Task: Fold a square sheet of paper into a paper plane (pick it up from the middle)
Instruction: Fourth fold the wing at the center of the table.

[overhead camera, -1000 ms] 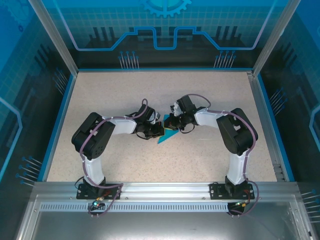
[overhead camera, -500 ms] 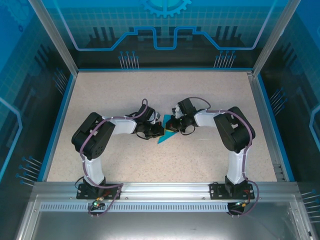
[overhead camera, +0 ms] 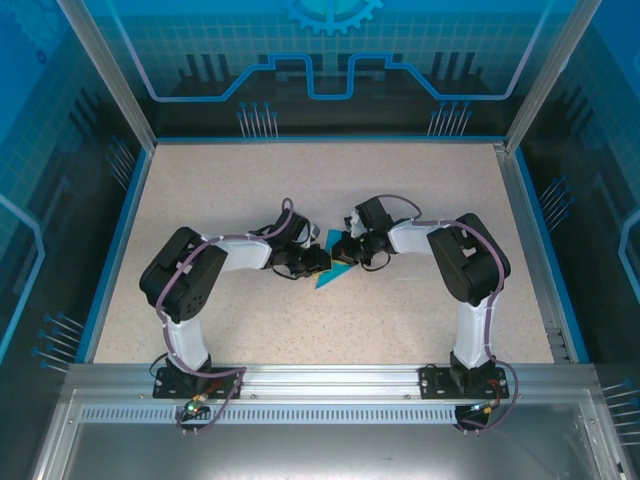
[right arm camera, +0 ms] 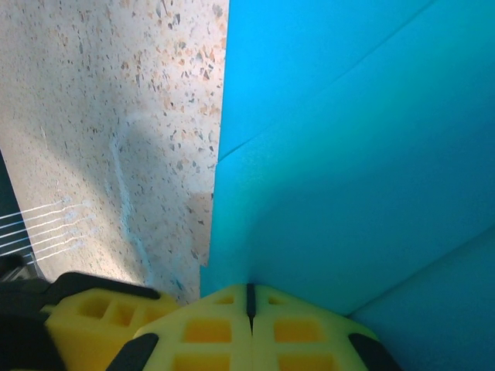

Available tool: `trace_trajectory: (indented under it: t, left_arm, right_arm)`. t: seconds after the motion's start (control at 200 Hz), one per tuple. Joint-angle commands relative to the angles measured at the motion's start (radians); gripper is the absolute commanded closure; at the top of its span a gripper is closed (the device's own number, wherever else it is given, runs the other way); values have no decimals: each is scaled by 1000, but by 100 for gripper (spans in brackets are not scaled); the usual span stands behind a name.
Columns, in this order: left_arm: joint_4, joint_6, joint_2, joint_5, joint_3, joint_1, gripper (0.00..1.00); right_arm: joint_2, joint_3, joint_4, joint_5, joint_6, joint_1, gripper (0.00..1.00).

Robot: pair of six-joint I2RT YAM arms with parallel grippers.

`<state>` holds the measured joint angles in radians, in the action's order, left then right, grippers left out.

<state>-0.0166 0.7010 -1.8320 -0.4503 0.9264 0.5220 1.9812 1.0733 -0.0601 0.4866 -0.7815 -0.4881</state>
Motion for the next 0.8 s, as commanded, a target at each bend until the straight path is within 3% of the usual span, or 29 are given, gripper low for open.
trace_trajectory:
  t: [0.0, 0.26, 0.795]
  left_arm:
    - [-57, 39, 68, -60, -30, 13, 78]
    - [-53, 23, 114, -30, -55, 15, 85]
    - [59, 5, -12, -23, -1, 19, 95]
  right_arm:
    - [48, -13, -118, -86, 21, 2, 95]
    - [63, -7, -135, -94, 20, 2, 95]
    - [79, 9, -166, -102, 19, 2, 96]
